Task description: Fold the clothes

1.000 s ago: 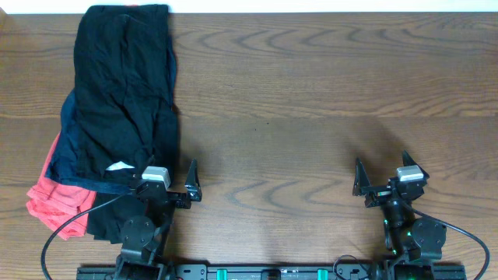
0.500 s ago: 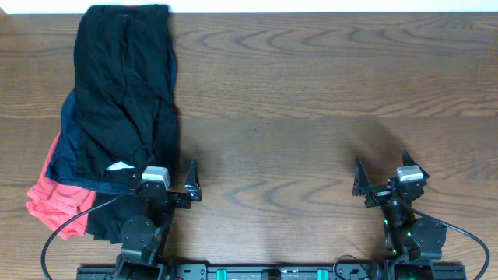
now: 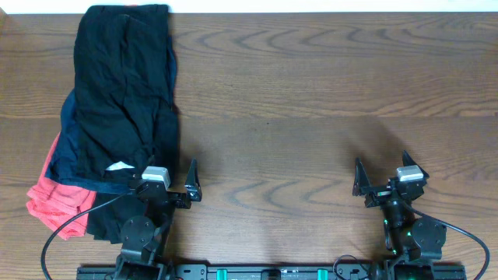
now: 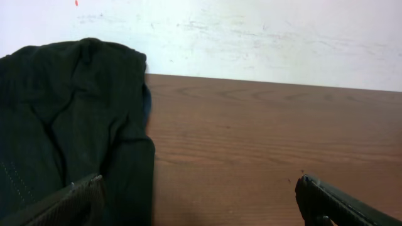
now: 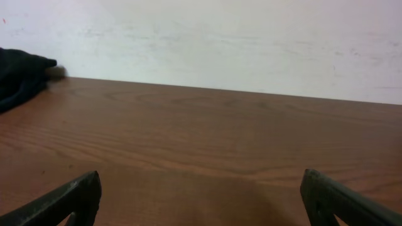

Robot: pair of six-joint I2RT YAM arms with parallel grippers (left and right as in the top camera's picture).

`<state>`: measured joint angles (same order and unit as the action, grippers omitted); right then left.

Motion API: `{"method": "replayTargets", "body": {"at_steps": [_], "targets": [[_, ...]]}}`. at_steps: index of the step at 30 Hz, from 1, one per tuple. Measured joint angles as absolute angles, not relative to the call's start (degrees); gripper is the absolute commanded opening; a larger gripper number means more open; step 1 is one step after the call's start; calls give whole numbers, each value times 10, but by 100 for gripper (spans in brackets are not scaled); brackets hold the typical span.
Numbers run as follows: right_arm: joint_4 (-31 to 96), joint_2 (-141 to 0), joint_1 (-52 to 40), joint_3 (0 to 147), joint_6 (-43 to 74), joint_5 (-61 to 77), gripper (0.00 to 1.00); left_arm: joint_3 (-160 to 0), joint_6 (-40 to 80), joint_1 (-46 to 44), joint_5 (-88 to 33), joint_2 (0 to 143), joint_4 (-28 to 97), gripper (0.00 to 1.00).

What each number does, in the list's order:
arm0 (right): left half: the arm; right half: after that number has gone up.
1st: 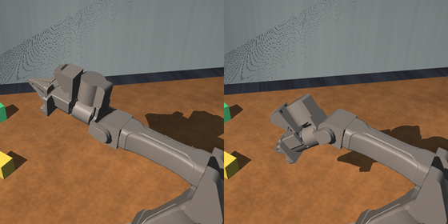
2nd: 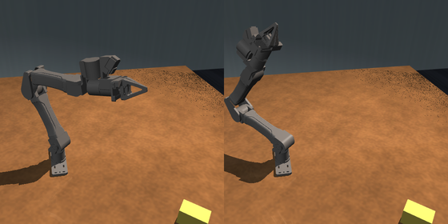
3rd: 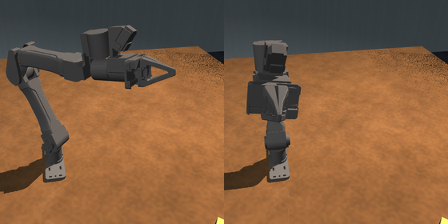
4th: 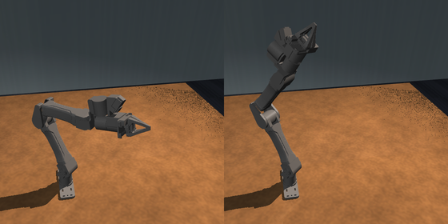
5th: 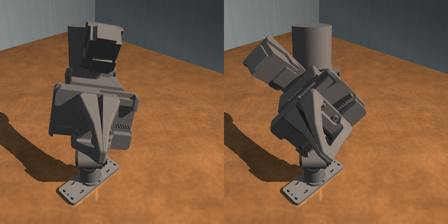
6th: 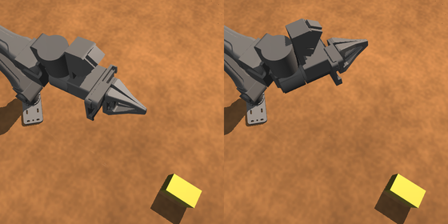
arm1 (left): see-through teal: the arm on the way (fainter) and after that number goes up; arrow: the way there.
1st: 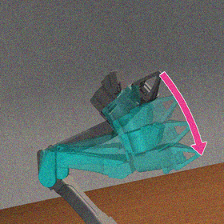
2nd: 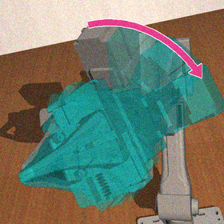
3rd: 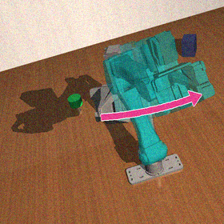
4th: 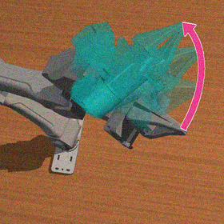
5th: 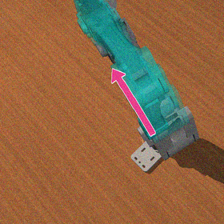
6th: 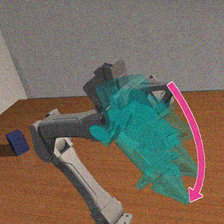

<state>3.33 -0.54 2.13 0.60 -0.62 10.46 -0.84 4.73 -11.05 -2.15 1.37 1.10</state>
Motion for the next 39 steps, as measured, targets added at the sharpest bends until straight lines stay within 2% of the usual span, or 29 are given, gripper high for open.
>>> {"method": "replayTargets", "body": {"at_steps": [5,12,21,29,33,39], "targets": [[19,-5,21,6,-6,91,99,-8,47,-110,-22,14,5,98],[-66,-6,21,4,-6,100,99,-12,47,-110,-22,22,12,98],[-53,-46,21,34,-6,128,99,-169,45,-110,-24,184,102,98],[-32,-230,21,184,-16,154,99,-372,44,-110,-26,406,169,98],[-6,-352,21,281,-21,180,99,-485,44,-110,-26,514,247,98],[113,-550,21,455,-27,218,99,-646,44,-110,-26,651,378,98]]}}
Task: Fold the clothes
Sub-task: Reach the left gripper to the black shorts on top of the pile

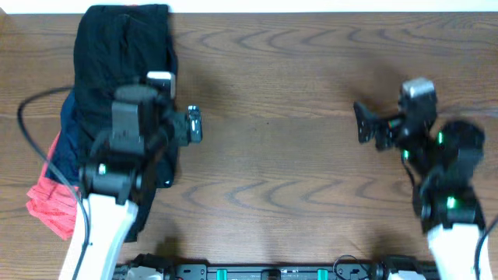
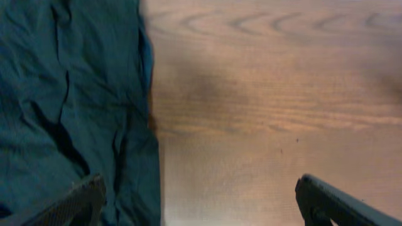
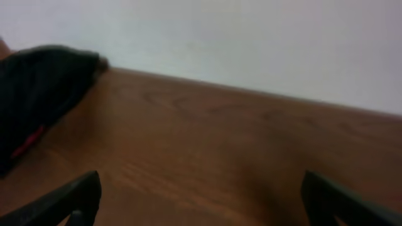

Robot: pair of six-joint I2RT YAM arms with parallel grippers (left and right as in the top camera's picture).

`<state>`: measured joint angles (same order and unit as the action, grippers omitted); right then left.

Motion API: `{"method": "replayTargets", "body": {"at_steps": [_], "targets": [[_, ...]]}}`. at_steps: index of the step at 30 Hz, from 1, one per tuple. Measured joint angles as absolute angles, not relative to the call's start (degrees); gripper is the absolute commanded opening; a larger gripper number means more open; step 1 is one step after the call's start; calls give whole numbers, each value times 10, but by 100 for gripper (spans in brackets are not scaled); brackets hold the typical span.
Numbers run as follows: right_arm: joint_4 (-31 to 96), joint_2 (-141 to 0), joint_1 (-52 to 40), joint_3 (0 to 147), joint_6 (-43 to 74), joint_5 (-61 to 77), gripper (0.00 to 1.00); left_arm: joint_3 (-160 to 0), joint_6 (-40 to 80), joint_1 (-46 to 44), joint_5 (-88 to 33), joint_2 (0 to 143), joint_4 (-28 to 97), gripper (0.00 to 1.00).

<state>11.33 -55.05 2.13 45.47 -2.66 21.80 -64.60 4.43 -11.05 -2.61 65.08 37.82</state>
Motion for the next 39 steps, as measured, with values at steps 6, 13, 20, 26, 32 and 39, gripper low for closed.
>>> {"method": "replayTargets", "body": {"at_steps": [6,13,20,26,32,39], "targets": [[224,-729,21,605,-36,254,99,-695,43,-110,-26,717,385,98],[170,-823,23,632,16,312,99,-695,43,-107,-27,749,340,98],[162,-837,23,632,37,330,99,-702,67,-9,-28,838,335,92],[163,-837,23,632,34,333,90,-702,75,41,-25,928,331,83],[166,-837,23,632,33,330,85,-702,70,39,-12,953,326,78],[188,-837,23,632,33,316,84,-702,66,39,7,979,329,73]]}}
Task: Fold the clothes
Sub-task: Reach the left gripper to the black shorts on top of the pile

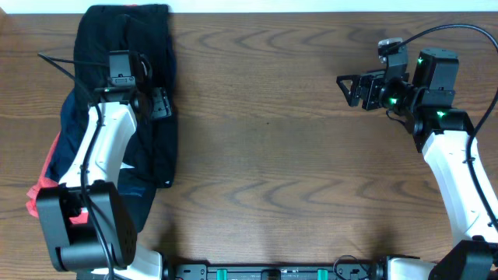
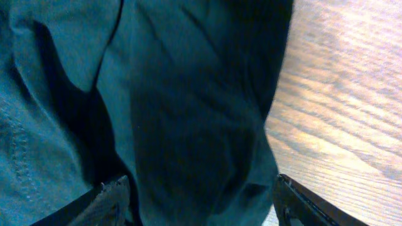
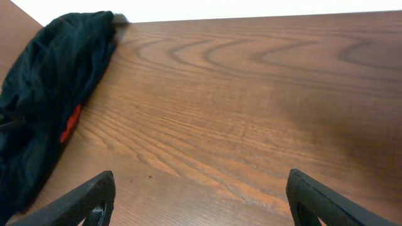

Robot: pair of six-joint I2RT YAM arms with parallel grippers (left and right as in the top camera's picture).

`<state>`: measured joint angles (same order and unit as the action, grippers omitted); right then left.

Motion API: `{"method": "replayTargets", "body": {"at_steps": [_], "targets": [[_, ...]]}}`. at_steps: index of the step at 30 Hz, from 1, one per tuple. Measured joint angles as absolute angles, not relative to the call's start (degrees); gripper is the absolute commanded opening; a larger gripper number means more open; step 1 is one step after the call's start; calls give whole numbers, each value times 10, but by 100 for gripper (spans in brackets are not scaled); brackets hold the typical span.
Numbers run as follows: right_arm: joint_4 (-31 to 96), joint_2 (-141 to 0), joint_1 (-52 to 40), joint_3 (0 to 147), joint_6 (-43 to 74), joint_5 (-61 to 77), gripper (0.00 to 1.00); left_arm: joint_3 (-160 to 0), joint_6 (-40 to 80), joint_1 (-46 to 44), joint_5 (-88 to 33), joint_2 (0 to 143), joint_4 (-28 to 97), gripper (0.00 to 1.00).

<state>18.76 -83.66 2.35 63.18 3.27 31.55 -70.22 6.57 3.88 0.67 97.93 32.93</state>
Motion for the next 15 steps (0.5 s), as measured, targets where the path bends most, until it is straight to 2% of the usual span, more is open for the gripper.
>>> {"method": "replayTargets", "body": {"at_steps": [3,9,10,15], "targets": [[190,-837,23,632,33,313,84,-702,66,39,9,993,332,64],[201,-837,23,632,32,308,83,-702,62,39,15,1012,334,19],[201,-837,23,632,32,308,82,-702,62,39,15,1012,334,7],[204,-837,23,632,32,304,82,-702,64,38,17,1011,334,6]]}}
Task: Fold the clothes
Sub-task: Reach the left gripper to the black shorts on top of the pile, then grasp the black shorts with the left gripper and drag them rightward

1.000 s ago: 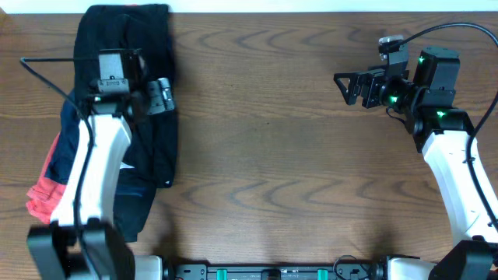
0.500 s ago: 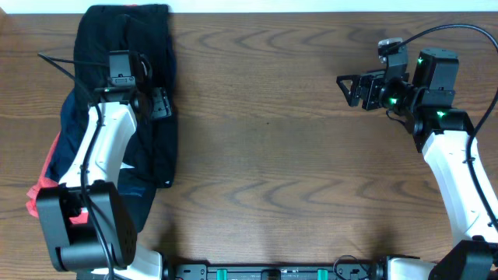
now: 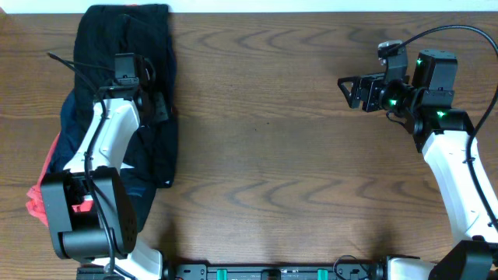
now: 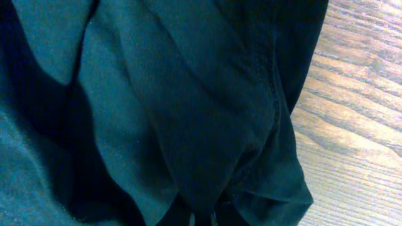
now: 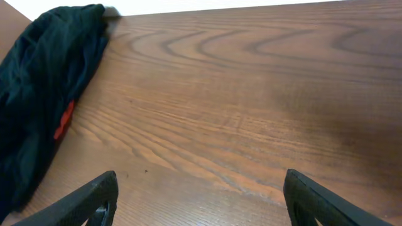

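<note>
A pile of clothes lies at the table's left edge: a black garment [image 3: 120, 54] on top, a navy one [image 3: 71, 144] under it, a red one [image 3: 37, 204] at the near end. My left gripper [image 3: 153, 106] is down on the black garment's right edge; in the left wrist view its jaws are closed, pinching a fold of the dark cloth [image 4: 188, 113] at the bottom middle [image 4: 204, 218]. My right gripper [image 3: 349, 91] hangs open over bare wood at the far right, nothing between its fingers [image 5: 94, 201]. The right wrist view shows the pile [image 5: 44, 75] far off to the left.
The wooden table [image 3: 296, 155] stretches between the two arms. A white wall runs along its far edge [image 3: 311, 6]. The left arm's cable [image 3: 66, 62] loops over the pile.
My left gripper stood open over the black garment's right edge; now its jaws are closed on a fold of that cloth. The right arm has barely shifted.
Both grippers rested open at the table's near edge. Then both arms were raised and out over the table, the left beside the pile. Then the left gripper stood open on the black garment and the right one far right; now the left pinches the cloth.
</note>
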Robot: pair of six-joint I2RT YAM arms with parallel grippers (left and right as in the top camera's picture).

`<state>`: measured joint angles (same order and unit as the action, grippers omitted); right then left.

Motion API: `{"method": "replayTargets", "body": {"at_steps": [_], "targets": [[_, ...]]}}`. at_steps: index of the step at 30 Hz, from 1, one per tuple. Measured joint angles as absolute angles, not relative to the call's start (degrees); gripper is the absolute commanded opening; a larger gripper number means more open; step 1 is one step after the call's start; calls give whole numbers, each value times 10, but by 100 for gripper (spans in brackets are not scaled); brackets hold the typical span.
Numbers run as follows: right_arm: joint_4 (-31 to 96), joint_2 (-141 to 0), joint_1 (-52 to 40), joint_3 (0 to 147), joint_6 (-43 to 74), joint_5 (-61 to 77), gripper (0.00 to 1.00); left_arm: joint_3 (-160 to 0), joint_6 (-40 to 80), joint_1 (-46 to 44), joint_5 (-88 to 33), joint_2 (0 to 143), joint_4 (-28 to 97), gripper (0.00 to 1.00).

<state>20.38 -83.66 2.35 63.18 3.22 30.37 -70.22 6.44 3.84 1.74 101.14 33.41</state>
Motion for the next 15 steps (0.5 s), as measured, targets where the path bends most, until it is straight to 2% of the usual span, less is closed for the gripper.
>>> {"method": "replayTargets", "body": {"at_steps": [7,15], "targets": [[204,-837,23,632,32,301,80,-714,76,-3,21,964,346,6],[204,-837,23,632,32,300,80,-747,83,-166,30,873,296,6]]}}
